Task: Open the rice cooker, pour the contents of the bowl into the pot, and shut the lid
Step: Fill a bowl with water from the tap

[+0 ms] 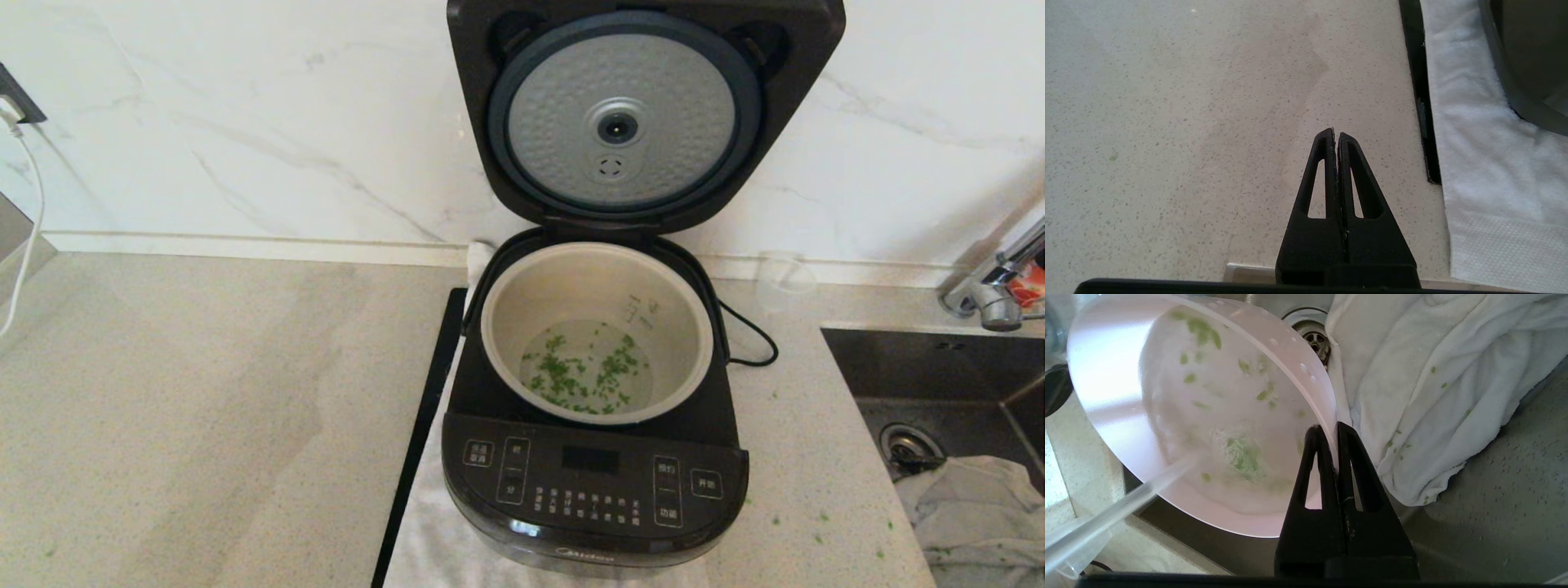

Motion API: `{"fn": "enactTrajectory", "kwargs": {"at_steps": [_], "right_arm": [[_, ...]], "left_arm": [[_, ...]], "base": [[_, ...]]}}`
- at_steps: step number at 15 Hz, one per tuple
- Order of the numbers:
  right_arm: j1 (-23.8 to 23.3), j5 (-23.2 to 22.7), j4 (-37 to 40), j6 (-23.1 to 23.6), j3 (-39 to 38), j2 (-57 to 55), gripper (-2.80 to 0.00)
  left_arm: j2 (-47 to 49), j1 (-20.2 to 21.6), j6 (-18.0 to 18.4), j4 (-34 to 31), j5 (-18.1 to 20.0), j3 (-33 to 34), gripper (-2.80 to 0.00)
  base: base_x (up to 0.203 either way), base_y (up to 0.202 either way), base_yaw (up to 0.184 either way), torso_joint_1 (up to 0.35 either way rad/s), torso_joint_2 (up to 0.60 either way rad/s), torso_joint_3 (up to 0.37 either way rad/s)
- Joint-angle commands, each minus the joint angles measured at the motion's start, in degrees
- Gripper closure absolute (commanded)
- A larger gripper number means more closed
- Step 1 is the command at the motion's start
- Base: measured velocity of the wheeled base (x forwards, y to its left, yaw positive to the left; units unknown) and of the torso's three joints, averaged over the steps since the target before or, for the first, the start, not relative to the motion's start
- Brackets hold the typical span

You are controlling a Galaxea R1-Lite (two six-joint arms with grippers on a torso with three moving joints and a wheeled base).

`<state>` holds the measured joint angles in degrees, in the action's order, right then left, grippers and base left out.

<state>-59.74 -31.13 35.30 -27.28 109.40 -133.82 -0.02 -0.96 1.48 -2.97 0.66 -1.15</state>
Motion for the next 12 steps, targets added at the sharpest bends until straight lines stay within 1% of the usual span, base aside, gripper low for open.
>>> {"fn": "enactTrajectory", "kwargs": {"at_steps": [1, 5, 7, 10, 12], "right_arm": [[0.67, -0.07, 0.81, -0.04, -0.24, 2.48, 0.0], [2.44, -0.07, 4.44, 1.42, -0.34, 5.98, 0.0], [3.91, -0.07, 6.99, 2.24, -2.09, 8.38, 0.0], [6.94, -0.08, 7.32, 4.98, -11.11, 13.82, 0.0], [10.63, -0.01, 7.31, 5.58, -17.1, 18.04, 0.0]], "left_arm": [[-0.06, 0.0, 0.01, -0.02, -0.04, 0.0, 0.0], [-0.06, 0.0, 0.01, -0.02, -0.04, 0.0, 0.0], [0.02, 0.0, 0.01, -0.02, 0.01, 0.0, 0.0], [0.02, 0.0, 0.01, -0.02, -0.04, 0.0, 0.0], [-0.06, 0.0, 0.01, -0.02, 0.04, 0.0, 0.0]], "base": [[0.0, 0.0, 0.0, 0.0, 0.0, 0.0], [0.0, 0.0, 0.0, 0.0, 0.0, 0.0], [0.0, 0.0, 0.0, 0.0, 0.0, 0.0], [0.0, 0.0, 0.0, 0.0, 0.0, 0.0], [0.0, 0.0, 0.0, 0.0, 0.0, 0.0]]}}
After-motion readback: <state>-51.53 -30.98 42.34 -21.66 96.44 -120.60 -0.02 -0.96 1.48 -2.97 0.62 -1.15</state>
